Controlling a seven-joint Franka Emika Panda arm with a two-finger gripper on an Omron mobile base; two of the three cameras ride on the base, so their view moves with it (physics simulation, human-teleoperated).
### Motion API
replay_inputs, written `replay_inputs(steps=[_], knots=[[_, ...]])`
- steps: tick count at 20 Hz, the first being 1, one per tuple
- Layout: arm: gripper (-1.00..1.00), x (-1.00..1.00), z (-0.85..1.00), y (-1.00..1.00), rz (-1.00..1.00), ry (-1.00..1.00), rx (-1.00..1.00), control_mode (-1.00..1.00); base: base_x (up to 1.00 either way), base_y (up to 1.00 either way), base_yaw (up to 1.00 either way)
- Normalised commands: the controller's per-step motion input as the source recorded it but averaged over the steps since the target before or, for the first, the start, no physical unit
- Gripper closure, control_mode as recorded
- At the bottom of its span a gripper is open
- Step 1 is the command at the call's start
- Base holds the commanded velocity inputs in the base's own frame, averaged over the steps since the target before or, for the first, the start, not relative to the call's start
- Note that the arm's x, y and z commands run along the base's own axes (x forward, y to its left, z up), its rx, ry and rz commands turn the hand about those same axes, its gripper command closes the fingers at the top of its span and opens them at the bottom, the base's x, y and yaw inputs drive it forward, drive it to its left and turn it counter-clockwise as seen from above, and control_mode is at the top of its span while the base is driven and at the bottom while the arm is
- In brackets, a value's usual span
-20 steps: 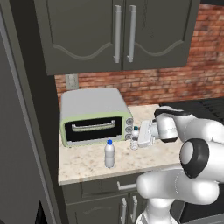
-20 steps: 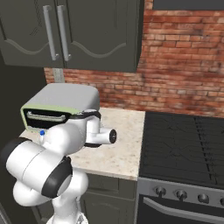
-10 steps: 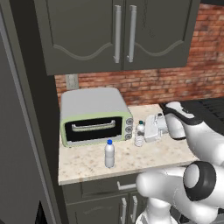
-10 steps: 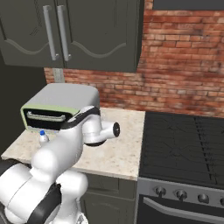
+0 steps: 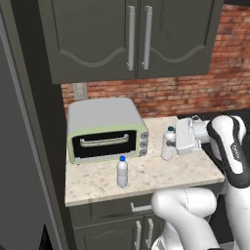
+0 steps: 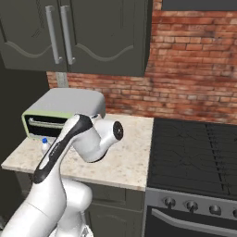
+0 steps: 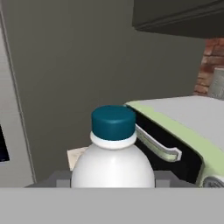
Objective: Take the bottled waters from the counter and place them in the freezer to freeze. Close the freezer door after placing the bottles.
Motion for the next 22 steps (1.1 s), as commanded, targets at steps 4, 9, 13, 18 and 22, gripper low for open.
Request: replay_inputs(steps=[4,9,13,18,22], knots=[[1.00,-1.00,1.00,0.02,0.00,-0.14,0.00,-1.00,0.00,0.00,0.00],[1.00,-0.76,0.96,0.00,0.00,-0.01,0.00,-1.00,0.00,0.00,0.00],[1.00,-0.54,0.24,-0.23,0.00,0.11,0.00,-1.00,0.00,0.00,0.00],[1.00,-0.43,-0.01,-0.08,0.00,0.10,0.00,-1.00,0.00,0.00,0.00],[1.00,-0.20,-0.17,0.00,0.00,0.00,-0.01,-1.00,0.00,0.00,0.00]])
